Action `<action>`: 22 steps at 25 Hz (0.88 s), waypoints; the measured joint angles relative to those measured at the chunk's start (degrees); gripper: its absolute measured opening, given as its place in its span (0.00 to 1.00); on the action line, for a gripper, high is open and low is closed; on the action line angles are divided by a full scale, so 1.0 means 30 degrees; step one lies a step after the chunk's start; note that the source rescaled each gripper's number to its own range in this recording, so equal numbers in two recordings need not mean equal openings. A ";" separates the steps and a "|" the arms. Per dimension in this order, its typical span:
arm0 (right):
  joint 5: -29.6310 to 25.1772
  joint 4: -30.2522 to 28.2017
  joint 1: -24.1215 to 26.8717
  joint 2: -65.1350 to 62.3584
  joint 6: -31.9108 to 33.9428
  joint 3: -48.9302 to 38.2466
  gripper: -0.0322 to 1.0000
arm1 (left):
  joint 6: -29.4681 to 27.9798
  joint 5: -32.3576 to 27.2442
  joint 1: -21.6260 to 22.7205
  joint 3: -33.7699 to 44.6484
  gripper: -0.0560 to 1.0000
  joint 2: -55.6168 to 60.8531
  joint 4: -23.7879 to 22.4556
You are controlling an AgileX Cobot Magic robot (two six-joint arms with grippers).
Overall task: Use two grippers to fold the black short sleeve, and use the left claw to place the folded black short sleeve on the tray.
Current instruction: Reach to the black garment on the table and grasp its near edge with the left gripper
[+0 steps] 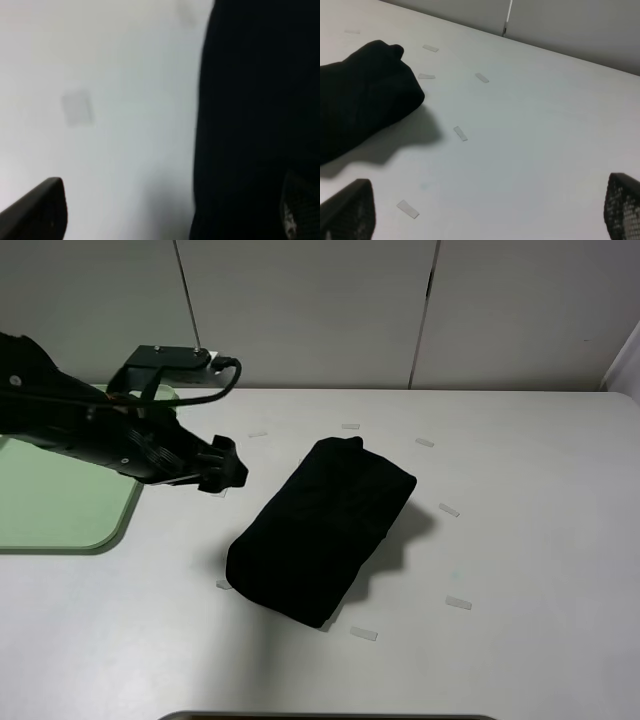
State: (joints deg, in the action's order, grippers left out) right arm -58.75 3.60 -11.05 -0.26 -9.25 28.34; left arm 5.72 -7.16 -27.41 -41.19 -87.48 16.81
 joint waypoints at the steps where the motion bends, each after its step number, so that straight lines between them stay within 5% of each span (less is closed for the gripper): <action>1: 0.0000 0.0000 0.0000 0.0000 0.0000 0.0000 1.00 | 0.0000 -0.0651 0.0469 -0.0144 0.85 0.0000 0.0344; 8: 0.0000 0.0000 0.0000 0.0000 0.0000 0.0000 1.00 | 0.2552 -0.2958 0.2210 -0.0390 0.85 -0.0101 0.4215; 17: 0.0000 0.0000 0.0000 0.0000 0.0000 0.0000 1.00 | 1.3941 -0.5033 0.2685 -0.1428 0.84 -0.3852 1.5395; 22: 0.0000 0.0000 0.0000 0.0000 0.0000 0.0000 1.00 | 1.8262 -0.4964 0.2706 -0.2095 0.84 -0.5951 1.9529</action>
State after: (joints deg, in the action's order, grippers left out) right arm -58.75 3.60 -11.05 -0.26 -9.25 28.34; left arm 60.51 -22.05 -19.29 -47.48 -105.34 75.40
